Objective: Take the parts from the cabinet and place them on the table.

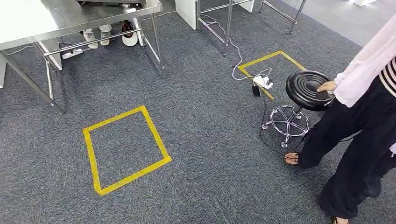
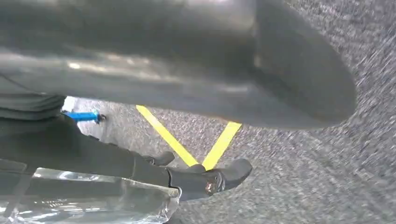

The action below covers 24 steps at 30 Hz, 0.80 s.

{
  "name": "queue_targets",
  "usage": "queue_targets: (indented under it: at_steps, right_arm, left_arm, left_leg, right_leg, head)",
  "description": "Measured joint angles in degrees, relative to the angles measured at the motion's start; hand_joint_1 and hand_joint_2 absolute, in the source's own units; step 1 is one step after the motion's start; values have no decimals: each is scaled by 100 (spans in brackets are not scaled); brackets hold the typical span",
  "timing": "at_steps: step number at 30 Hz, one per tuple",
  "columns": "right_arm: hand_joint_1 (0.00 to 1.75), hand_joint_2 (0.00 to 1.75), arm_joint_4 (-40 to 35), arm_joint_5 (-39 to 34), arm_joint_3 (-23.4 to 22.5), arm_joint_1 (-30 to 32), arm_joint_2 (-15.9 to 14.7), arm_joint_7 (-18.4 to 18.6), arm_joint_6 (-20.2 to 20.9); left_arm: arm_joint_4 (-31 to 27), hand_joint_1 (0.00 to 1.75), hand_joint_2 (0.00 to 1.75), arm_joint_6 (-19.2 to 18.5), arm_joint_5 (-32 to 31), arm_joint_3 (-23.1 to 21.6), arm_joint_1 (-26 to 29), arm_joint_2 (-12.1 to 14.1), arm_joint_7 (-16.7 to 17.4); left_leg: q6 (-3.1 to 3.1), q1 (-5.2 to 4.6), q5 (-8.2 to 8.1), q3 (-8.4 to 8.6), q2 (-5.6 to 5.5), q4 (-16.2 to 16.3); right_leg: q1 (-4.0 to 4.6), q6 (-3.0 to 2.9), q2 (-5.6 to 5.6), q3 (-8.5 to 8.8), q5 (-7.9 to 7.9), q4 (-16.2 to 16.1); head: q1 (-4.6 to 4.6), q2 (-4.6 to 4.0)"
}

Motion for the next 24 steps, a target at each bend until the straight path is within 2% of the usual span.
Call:
queue_targets:
  at_steps: [1, 2, 3, 4, 5, 6, 7, 8, 9, 10, 11, 12, 13, 14, 15, 16, 17, 18, 19, 21, 22, 23, 24]
  right_arm:
    - [0, 0, 0, 0, -2, 0, 2, 4, 17]
    - [0, 0, 2, 0, -2, -5, 2, 26, 35]
    - [0, 0, 2, 0, -2, -5, 6, 53, 46]
    - [0, 0, 2, -7, -4, -21, 7, 72, 50]
    - [0, 0, 2, -22, -11, -17, 4, 98, 50]
    - [0, 0, 2, -37, -22, -1, -4, 138, 48]
    - [0, 0, 2, -53, -39, 12, -7, 184, 39]
    - [0, 0, 9, -74, -68, 29, -15, 229, 18]
    - [0, 0, 11, -100, -85, 35, -20, 267, -6]
    - [0, 0, 11, -107, -96, 32, -17, 299, -44]
    - [0, 0, 11, -112, -107, 22, -15, 304, -61]
    - [0, 0, 11, -116, -118, 16, -15, 306, -79]
    - [0, 0, 11, -116, -125, 20, -15, 310, -92]
    - [0, 0, 11, -116, -131, 33, -15, 324, -101]
    - [0, 0, 11, -116, -138, 49, -18, 343, -114]
    - [0, 0, 11, -116, -151, 56, -24, 350, -120]
    - [0, 0, 11, -116, -160, 52, -31, 361, -123]
    - [0, 0, 11, -118, -164, 41, -28, 361, -125]
    - [0, 0, 11, -118, -166, 21, -26, 365, -125]
    - [0, 0, 11, -109, -170, 0, -15, 378, -129]
    - [0, 0, 11, -101, -177, 3, -20, 382, -127]
    - [0, 0, 11, -92, -183, 10, -28, 387, -129]
    - [0, 0, 11, -87, -190, 15, -26, 387, -129]
  left_arm:
    - [0, 0, 0, 2, 7, 0, 1, 0, 0]
    - [0, 0, 0, 7, 9, 0, 0, 0, 4]
    - [0, 0, 0, 11, 9, 0, 4, 0, 24]
    - [2, 0, 0, 15, 7, -2, 7, -13, 53]
    - [4, 0, 0, 24, -15, -2, 5, -20, 77]
    - [4, 0, 0, 35, -33, -2, -3, -31, 105]
    - [7, 0, 0, 39, -50, -2, -6, -37, 147]
    - [7, 0, 0, 37, -101, -4, -4, -72, 162]
    - [4, 0, 0, 37, -142, -7, -21, -72, 181]
    - [4, 0, 0, 33, -153, -9, -26, -79, 203]
    - [7, 0, 0, 11, -177, -13, -23, -81, 225]
    - [7, 0, 0, 4, -199, -15, -19, -98, 254]
    - [7, 0, 0, 4, -199, -17, -19, -103, 275]
    - [7, 0, 0, 4, -201, -18, -19, -103, 300]
    - [7, 0, 0, 4, -203, -18, -24, -105, 315]
    - [7, 0, 0, 4, -210, -24, -30, -113, 330]
    - [7, 0, 0, 4, -210, -35, -38, -122, 350]
    - [7, 0, 0, 4, -214, -53, -47, -127, 374]
    - [7, 0, 0, 7, -216, -66, -48, -131, 400]
    - [4, 0, 0, 33, -214, -68, -63, -138, 444]
    - [4, 0, 0, 50, -201, -66, -73, -151, 459]
    - [4, 0, 0, 70, -197, -66, -81, -166, 459]
    - [4, 0, 0, 92, -186, -66, -85, -166, 461]
  left_leg:
    - [8, 5, 208, 137, -24, -301]
    - [25, 21, 514, 387, -141, -856]
    - [49, 47, 650, 549, -416, -1250]
    - [48, 64, 595, 604, -554, -1416]
    - [48, 41, 591, 572, -475, -1367]
    - [73, 5, 585, 564, -432, -1367]
    - [122, -28, 602, 563, -375, -1373]
    - [199, 30, 660, 566, -273, -1455]
    - [235, 7, 688, 576, -206, -1478]
    - [284, 10, 693, 560, -126, -1480]
    - [285, -8, 693, 554, -36, -1479]
    - [290, -24, 691, 551, 63, -1478]
    - [293, -32, 688, 540, 158, -1474]
    - [292, -36, 688, 539, 239, -1473]
    - [290, -35, 686, 538, 315, -1472]
    - [287, -33, 685, 545, 383, -1471]
    - [277, -33, 681, 555, 444, -1471]
    - [258, -39, 673, 578, 489, -1469]
    - [211, -84, 646, 594, 544, -1464]
    - [136, -77, 634, 636, 641, -1469]
    - [114, -65, 629, 660, 704, -1482]
    - [62, -59, 618, 685, 777, -1490]
    - [9, -6, 538, 618, 598, -1412]
  right_leg:
    - [-2, 1, 64, 6, 0, 9]
    - [-5, 4, 158, 9, 0, 28]
    - [-6, 9, 227, -14, -1, 50]
    - [76, 43, 281, -60, -19, 125]
    - [35, 83, 325, -111, 6, 105]
    - [34, 136, 394, -153, 30, 89]
    - [3, 180, 455, -174, 57, 71]
    - [54, 218, 515, -233, 64, 89]
    - [26, 216, 214, -297, -18, 222]
    - [45, 187, -14, -443, -200, 508]
    - [31, 173, -120, -649, -406, 920]
    - [20, 171, -163, -849, -588, 1349]
    - [9, 191, -192, -1014, -713, 1727]
    - [1, 232, -212, -1046, -724, 1857]
    - [-13, 286, -230, -926, -635, 1681]
    - [-29, 347, -277, -663, -468, 1247]
    - [-47, 390, -375, -327, -279, 656]
    - [-44, 394, -620, -37, -160, 175]
    - [13, 326, -846, -2, -131, 48]
    - [29, 250, -703, -42, -104, 49]
    - [41, 237, -649, -52, -100, 49]
    - [31, 182, -561, -53, -73, 13]
    - [-93, 127, -500, 43, -26, -23]
  head:
    - [2, -2]
    - [-2, 0]
    - [-2, 0]
    - [11, 0]
    - [10, 0]
    - [11, 0]
    - [9, 0]
    - [5, 0]
    - [16, 0]
    - [68, 0]
    - [70, 0]
    - [64, 0]
    - [64, 0]
    - [70, 0]
    - [68, 0]
    - [72, 0]
    - [68, -2]
    - [77, 0]
    - [61, 0]
    - [46, 0]
    - [41, 0]
    - [48, 0]
    - [35, 0]
